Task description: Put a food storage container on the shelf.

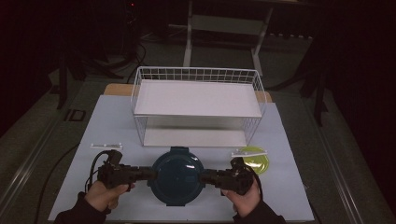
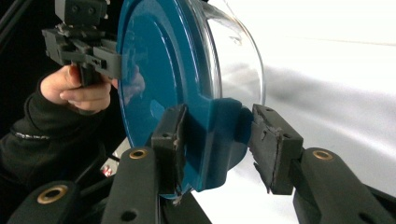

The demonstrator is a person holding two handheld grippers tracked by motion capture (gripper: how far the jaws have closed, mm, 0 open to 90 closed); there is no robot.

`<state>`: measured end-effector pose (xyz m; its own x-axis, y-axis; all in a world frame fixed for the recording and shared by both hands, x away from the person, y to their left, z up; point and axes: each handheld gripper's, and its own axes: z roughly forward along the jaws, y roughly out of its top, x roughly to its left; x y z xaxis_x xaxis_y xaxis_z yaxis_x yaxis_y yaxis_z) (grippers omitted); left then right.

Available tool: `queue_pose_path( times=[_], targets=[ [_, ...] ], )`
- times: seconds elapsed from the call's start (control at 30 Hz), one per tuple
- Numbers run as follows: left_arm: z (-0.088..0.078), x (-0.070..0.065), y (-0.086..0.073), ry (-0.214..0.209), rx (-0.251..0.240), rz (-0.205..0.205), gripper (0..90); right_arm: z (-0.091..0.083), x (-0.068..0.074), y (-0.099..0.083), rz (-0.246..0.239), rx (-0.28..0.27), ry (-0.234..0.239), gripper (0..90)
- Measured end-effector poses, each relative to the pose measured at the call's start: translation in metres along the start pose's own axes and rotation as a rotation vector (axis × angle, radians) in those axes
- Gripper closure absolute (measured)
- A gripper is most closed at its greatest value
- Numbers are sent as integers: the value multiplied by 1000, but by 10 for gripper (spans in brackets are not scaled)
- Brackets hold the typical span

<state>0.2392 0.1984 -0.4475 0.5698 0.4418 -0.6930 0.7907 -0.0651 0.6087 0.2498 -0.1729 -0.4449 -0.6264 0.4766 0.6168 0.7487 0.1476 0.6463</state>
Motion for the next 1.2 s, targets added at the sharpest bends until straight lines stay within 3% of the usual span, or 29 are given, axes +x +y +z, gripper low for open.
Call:
queue_pose_path(
  times=[0.03,0.3,0.57,0.93,1.2],
  targets=[
    [4,-5,10,-12,-11,14,575,-8,1,6,-12,-21,-9,565],
    [11,-17,33,-18,-36,48,574,-28,2,28,-52,-52,-25,565],
    [14,-28,61,-15,-64,78,574,-42,3,49,-58,-94,-34,564],
    [12,-53,113,-5,-122,142,573,-69,8,93,-70,-163,-34,565],
    [15,-59,146,-22,-159,152,573,-84,11,127,-82,-198,-42,566]
  ],
)
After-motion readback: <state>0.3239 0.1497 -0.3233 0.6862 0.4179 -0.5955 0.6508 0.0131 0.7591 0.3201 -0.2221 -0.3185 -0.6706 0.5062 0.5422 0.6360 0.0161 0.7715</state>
